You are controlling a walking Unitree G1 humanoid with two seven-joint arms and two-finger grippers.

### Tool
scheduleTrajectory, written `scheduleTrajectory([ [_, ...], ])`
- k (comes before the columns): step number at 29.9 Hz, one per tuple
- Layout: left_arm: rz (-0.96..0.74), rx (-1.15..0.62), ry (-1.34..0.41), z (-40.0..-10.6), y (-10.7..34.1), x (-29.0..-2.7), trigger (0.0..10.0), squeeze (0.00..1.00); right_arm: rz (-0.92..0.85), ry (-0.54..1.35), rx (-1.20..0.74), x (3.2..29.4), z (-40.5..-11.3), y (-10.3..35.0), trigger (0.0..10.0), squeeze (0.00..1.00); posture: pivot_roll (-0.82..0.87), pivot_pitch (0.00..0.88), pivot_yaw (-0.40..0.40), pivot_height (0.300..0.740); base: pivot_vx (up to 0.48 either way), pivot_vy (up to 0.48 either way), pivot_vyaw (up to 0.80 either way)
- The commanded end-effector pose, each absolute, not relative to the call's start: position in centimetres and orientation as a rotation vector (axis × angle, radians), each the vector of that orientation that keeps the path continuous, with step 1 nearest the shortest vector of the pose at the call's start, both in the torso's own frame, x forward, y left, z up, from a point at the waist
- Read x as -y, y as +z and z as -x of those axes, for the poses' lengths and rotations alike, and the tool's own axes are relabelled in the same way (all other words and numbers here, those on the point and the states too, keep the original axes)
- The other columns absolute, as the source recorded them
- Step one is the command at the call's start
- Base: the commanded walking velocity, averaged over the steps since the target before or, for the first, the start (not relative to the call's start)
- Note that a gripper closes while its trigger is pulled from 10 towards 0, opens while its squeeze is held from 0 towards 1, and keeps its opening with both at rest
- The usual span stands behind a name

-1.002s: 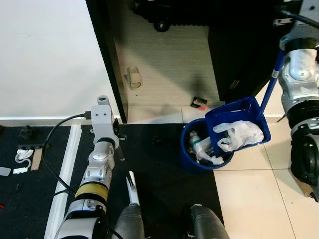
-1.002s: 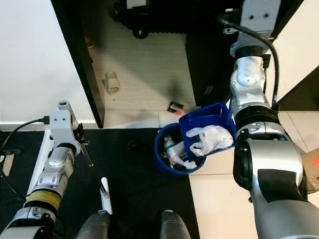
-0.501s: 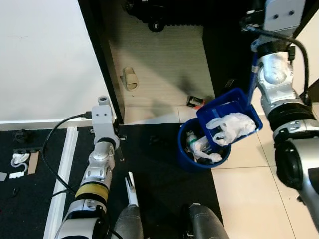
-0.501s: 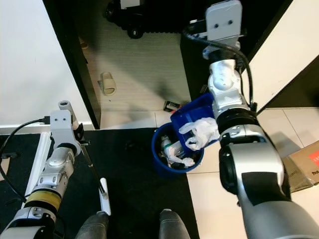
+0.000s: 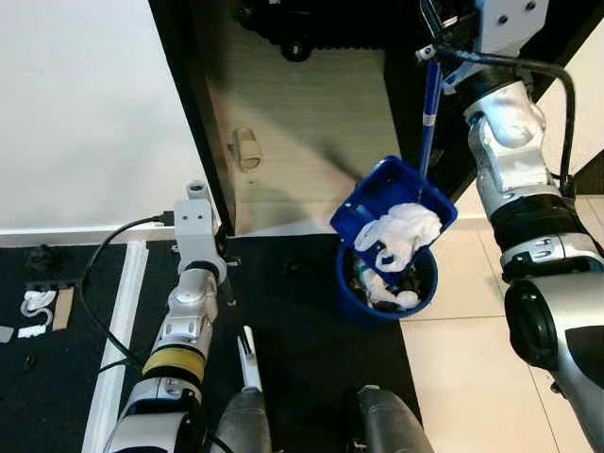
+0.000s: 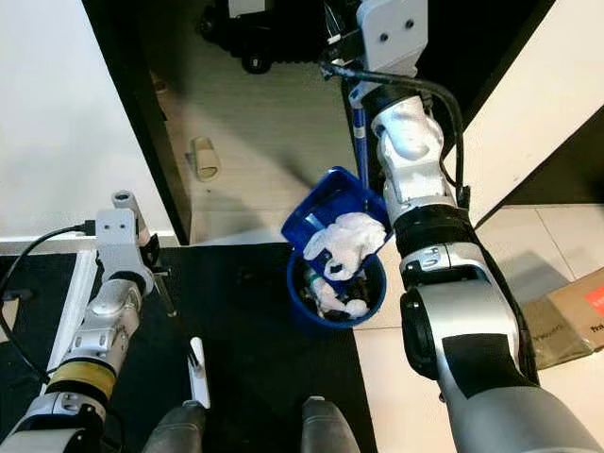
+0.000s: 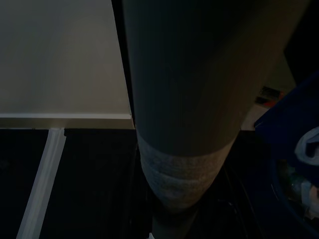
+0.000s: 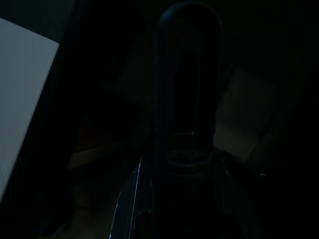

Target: Sweep floor

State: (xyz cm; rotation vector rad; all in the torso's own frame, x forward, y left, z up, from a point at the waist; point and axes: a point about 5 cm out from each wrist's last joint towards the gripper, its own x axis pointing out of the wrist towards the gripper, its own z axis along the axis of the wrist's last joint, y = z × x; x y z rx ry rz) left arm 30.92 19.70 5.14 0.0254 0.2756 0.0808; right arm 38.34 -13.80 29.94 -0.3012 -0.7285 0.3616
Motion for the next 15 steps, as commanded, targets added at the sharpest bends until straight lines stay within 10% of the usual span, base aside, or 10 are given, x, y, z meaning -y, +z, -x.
scheduleTrajectory([
  [1, -0.027, -0.298, 0.069, -30.8, 4.8, -19.4, 10.0, 0.0, 0.37, 0.389, 0.774, 14.0, -37.8, 31.0, 10.0, 0.0, 0.01, 0.082, -0.062, 0.74, 0.0, 0.0, 0.0],
  [15, -0.036, -0.295, 0.064, -30.9, 5.0, -19.7, 10.0, 0.0, 0.539, 0.349, 0.78, 16.7, -37.6, 32.5, 10.0, 0.0, 0.02, 0.073, -0.058, 0.74, 0.0, 0.0, 0.0],
])
